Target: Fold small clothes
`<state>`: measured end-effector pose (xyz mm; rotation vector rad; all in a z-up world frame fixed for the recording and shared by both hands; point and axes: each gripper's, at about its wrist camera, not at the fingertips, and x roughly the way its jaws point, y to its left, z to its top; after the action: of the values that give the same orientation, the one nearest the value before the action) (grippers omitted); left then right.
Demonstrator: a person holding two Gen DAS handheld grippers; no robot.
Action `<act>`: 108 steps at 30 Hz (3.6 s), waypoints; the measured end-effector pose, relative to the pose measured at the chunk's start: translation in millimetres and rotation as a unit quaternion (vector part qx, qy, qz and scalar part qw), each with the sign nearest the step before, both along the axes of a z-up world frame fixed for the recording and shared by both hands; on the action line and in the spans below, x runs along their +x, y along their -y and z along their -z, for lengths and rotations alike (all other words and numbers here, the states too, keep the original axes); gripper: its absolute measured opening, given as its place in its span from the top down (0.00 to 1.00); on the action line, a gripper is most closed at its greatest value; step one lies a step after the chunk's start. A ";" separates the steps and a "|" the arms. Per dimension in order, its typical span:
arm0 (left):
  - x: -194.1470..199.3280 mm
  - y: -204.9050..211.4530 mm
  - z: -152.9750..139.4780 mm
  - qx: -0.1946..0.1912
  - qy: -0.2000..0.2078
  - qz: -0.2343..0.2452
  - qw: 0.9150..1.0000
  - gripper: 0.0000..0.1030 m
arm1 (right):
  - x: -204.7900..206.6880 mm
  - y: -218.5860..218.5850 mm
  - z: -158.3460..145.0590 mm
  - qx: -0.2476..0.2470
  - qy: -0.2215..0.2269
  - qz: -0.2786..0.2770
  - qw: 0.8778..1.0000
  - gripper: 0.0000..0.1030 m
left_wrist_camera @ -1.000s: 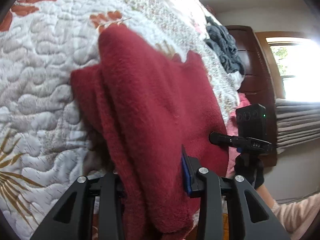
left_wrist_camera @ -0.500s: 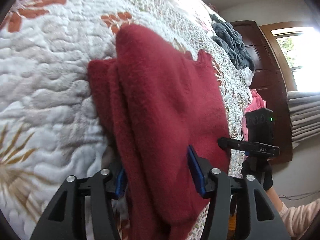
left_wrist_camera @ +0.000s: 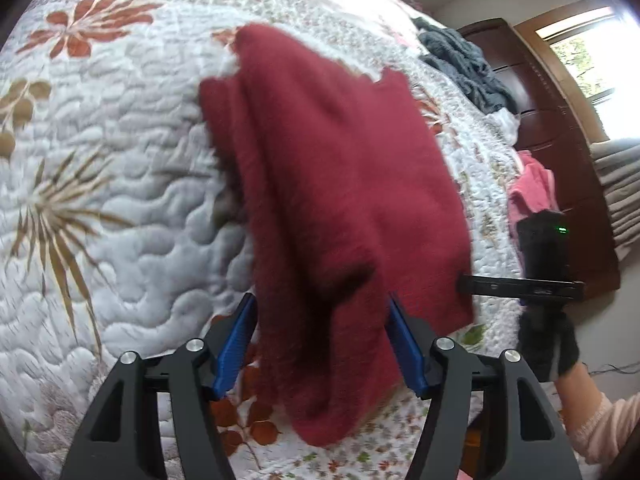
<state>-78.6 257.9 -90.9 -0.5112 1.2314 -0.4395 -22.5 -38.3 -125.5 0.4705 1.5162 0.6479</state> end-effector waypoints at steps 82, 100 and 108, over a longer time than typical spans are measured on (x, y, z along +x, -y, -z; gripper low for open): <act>-133.7 44.9 -108.8 0.274 0.072 -0.105 0.953 0.09 | -124.5 -48.3 -108.2 -0.301 0.212 0.055 0.928 0.04; -128.9 37.5 -99.3 0.282 0.065 -0.109 0.951 0.09 | -116.4 -51.3 -103.2 -0.309 0.211 0.054 0.926 0.04; -127.0 37.2 -98.2 0.283 0.064 -0.107 0.951 0.09 | -114.4 -51.0 -99.9 -0.312 0.212 0.057 0.925 0.04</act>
<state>-205.6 220.7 7.3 -0.1166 1.0982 0.0731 -136.9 12.7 -25.5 -0.0742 1.1826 0.1327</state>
